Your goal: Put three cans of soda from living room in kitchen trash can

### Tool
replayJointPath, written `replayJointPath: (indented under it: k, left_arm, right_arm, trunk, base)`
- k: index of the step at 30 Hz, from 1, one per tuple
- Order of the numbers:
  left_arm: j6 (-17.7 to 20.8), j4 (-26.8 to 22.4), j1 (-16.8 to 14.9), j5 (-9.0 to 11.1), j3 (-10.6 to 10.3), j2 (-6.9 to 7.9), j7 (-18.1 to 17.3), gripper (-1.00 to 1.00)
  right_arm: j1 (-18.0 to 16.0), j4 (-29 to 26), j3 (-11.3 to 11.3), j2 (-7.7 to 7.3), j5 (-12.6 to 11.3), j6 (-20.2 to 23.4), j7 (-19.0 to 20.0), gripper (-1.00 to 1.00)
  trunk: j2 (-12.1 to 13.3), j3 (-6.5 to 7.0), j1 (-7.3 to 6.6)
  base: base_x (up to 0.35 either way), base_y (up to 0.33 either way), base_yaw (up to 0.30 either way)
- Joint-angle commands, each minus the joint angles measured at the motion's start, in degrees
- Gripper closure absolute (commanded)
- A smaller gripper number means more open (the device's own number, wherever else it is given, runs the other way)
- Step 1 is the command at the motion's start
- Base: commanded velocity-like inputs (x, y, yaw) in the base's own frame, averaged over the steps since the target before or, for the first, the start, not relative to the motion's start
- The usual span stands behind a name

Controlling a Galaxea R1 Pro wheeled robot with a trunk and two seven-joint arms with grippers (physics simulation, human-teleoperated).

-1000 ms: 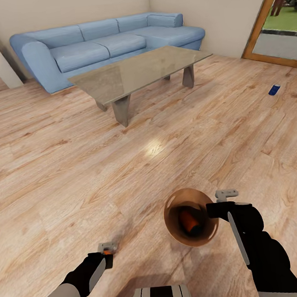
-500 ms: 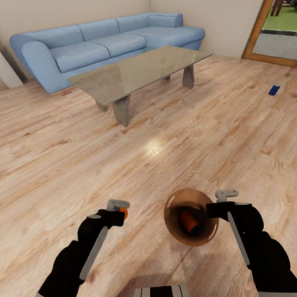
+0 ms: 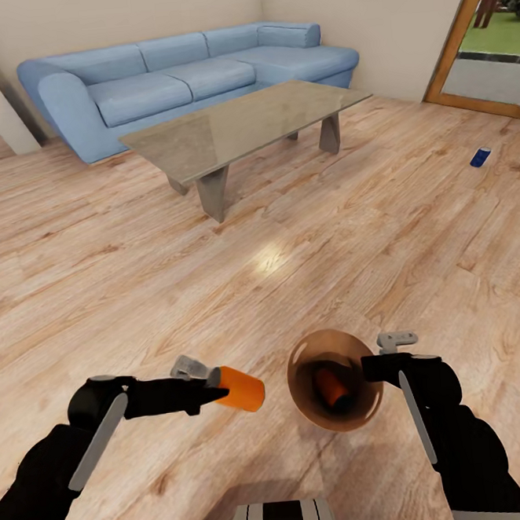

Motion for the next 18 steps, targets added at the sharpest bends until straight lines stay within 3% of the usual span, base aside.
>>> replayJointPath:
  k: [1, 6, 12, 14, 16, 18]
  left_arm:
    - [-0.16, 0.07, 0.00, -0.32, 0.49, 0.23, -3.15, 1.00]
    - [-0.18, 0.31, 0.00, -0.32, 1.24, 0.40, -8.47, 1.00]
    - [0.15, 0.34, 0.00, -0.19, 1.49, 0.35, -12.01, 1.00]
    - [1.13, 0.12, 0.00, -0.17, 1.57, 0.43, -15.46, 1.00]
    - [3.58, -0.07, 0.00, -0.16, 3.28, 0.51, -18.92, 1.00]
    - [4.35, -0.11, 0.00, -0.16, 5.02, 0.43, -20.11, 1.00]
  right_arm:
    - [0.00, -0.01, -0.01, 0.02, -0.82, 0.03, 0.24, 1.00]
    - [0.01, -0.01, -0.02, -0.01, -0.82, 0.03, 0.24, 1.00]
    - [-0.01, -0.01, 0.01, 0.03, -0.82, 0.03, 0.24, 1.00]
    - [-0.01, 0.01, 0.01, 0.12, -0.82, 0.03, 0.24, 1.00]
    - [0.01, -0.01, 0.01, 0.15, -0.82, 0.03, 0.24, 1.00]
    - [0.01, -0.01, 0.01, 0.10, -0.82, 0.03, 0.24, 1.00]
  trunk:
    - [0.00, 0.00, 0.00]
    - [0.00, 0.00, 0.00]
    - [0.00, 0.00, 0.00]
    - [0.00, 0.00, 0.00]
    - [0.00, 0.00, 0.00]
    - [0.00, 0.00, 0.00]
  base:
    - [0.000, 0.000, 0.000]
    - [0.000, 0.000, 0.000]
    - [0.000, 0.000, 0.000]
    - [0.000, 0.000, 0.000]
    - [0.000, 0.000, 0.000]
    - [0.000, 0.000, 0.000]
